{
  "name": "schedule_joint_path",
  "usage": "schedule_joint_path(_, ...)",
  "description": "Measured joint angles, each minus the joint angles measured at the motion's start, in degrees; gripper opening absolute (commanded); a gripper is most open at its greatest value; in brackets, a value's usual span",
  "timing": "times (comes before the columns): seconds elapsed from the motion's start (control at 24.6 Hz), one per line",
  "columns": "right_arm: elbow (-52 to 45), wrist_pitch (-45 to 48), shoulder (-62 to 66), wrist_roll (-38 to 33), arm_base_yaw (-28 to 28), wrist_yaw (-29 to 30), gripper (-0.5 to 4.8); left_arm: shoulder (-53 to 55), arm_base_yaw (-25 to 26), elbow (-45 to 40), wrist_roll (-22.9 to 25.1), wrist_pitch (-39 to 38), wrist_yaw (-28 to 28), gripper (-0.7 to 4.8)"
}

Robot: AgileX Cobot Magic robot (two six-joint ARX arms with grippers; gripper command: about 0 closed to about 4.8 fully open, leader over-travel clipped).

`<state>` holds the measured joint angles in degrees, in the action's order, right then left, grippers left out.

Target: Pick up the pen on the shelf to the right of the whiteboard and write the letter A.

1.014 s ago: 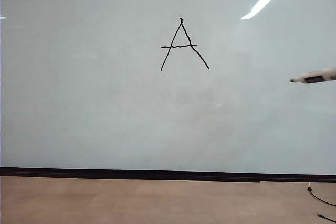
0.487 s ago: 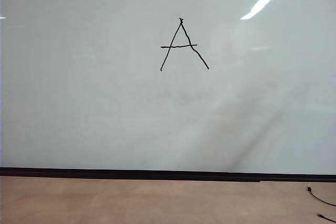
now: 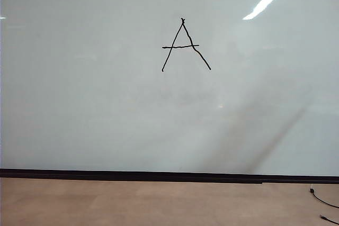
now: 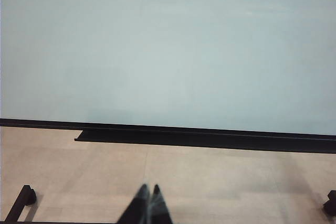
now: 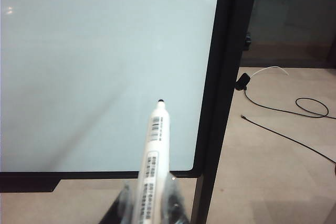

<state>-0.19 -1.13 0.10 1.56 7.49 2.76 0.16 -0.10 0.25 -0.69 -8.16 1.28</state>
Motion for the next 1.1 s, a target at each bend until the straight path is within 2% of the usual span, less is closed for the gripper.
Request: schedule_joint_path(1.1, 0.0, -1.51, 0.0, -0.2, -0.11, 0.0, -0.05, 0.0, 0.0, 0.0, -0.02, 0.0, 0.02, -0.04)
